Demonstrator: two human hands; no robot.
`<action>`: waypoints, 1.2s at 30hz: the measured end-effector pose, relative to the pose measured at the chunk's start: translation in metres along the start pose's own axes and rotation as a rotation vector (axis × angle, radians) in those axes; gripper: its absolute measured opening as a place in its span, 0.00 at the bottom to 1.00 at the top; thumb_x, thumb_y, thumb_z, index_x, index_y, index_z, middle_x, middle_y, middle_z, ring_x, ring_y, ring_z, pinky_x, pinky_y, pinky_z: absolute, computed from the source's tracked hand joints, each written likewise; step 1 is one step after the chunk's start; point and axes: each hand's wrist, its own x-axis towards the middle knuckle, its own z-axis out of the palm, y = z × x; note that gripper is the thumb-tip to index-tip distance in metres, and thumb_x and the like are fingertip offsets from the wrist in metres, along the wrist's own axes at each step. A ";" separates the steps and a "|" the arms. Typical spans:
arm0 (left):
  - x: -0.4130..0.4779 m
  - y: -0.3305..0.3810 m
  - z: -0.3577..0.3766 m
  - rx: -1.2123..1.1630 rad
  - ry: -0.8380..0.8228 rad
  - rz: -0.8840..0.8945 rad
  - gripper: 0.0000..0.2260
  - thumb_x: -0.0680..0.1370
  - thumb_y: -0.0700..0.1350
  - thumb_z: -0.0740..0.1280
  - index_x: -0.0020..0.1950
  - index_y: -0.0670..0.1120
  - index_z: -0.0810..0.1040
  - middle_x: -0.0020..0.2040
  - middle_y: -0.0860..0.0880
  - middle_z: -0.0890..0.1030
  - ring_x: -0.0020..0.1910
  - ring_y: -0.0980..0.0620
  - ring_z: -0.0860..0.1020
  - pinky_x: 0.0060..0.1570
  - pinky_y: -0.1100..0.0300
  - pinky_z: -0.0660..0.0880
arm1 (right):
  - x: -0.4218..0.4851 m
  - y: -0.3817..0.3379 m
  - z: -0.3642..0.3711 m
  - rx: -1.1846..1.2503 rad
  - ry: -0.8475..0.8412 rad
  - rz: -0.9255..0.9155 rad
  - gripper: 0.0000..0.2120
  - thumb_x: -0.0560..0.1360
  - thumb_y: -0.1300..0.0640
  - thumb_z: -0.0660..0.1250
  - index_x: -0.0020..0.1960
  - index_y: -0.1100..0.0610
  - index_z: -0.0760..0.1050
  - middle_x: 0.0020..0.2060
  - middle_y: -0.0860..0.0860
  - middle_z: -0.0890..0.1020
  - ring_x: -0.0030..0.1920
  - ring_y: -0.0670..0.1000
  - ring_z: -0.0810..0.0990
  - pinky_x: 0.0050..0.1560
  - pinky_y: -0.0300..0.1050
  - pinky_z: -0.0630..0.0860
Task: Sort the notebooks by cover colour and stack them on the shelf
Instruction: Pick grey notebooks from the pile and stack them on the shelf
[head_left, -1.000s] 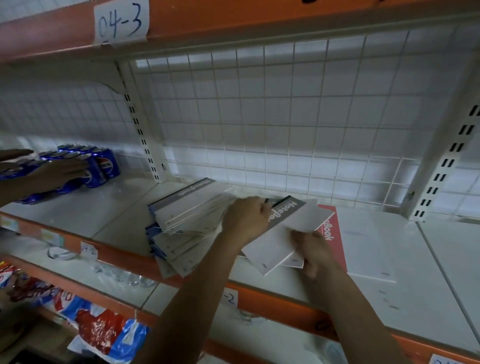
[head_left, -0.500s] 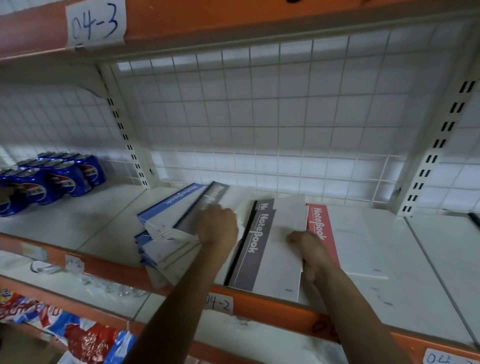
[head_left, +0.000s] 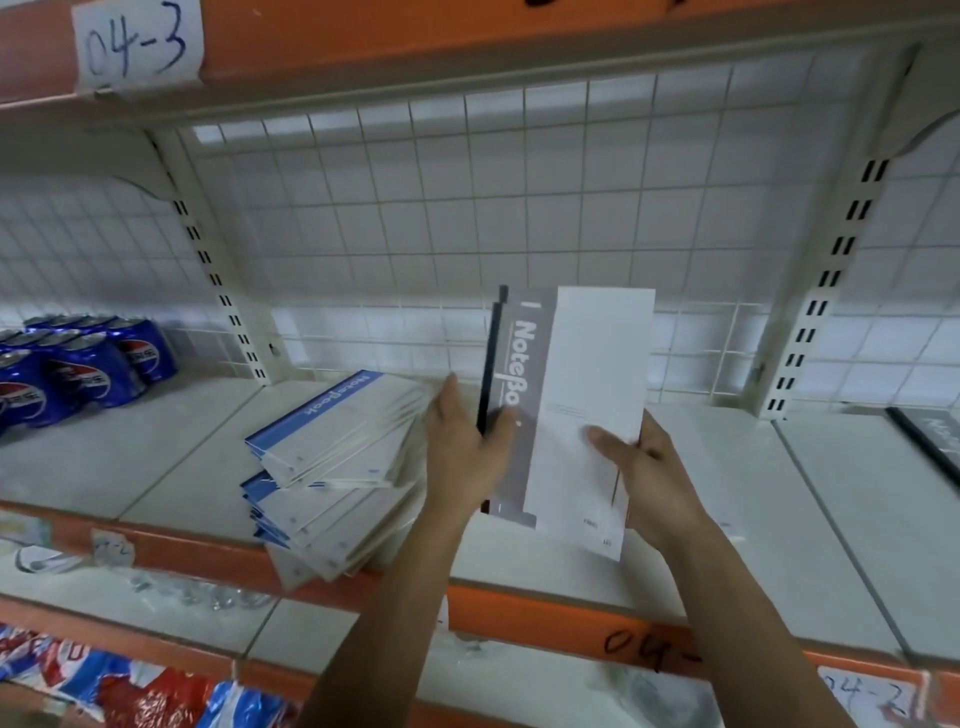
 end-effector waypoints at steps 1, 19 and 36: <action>-0.003 0.001 0.000 -0.174 -0.033 -0.027 0.18 0.77 0.52 0.63 0.64 0.47 0.70 0.54 0.53 0.80 0.55 0.55 0.78 0.49 0.62 0.76 | -0.002 -0.001 -0.002 -0.045 -0.024 -0.031 0.14 0.77 0.60 0.64 0.62 0.49 0.73 0.52 0.44 0.83 0.52 0.47 0.82 0.45 0.48 0.79; -0.052 -0.010 0.003 -0.584 0.072 -0.184 0.12 0.79 0.40 0.57 0.52 0.58 0.72 0.50 0.61 0.78 0.50 0.59 0.76 0.52 0.58 0.71 | -0.023 0.039 0.026 -0.352 0.022 -0.023 0.25 0.72 0.68 0.64 0.65 0.49 0.71 0.56 0.44 0.81 0.57 0.45 0.79 0.59 0.47 0.75; -0.073 0.042 0.049 -0.371 -0.024 -0.092 0.11 0.77 0.35 0.57 0.58 0.45 0.65 0.50 0.48 0.76 0.47 0.51 0.76 0.43 0.61 0.74 | -0.056 0.007 -0.028 -0.526 0.447 -0.190 0.21 0.72 0.67 0.65 0.64 0.56 0.70 0.49 0.49 0.79 0.45 0.48 0.79 0.45 0.30 0.73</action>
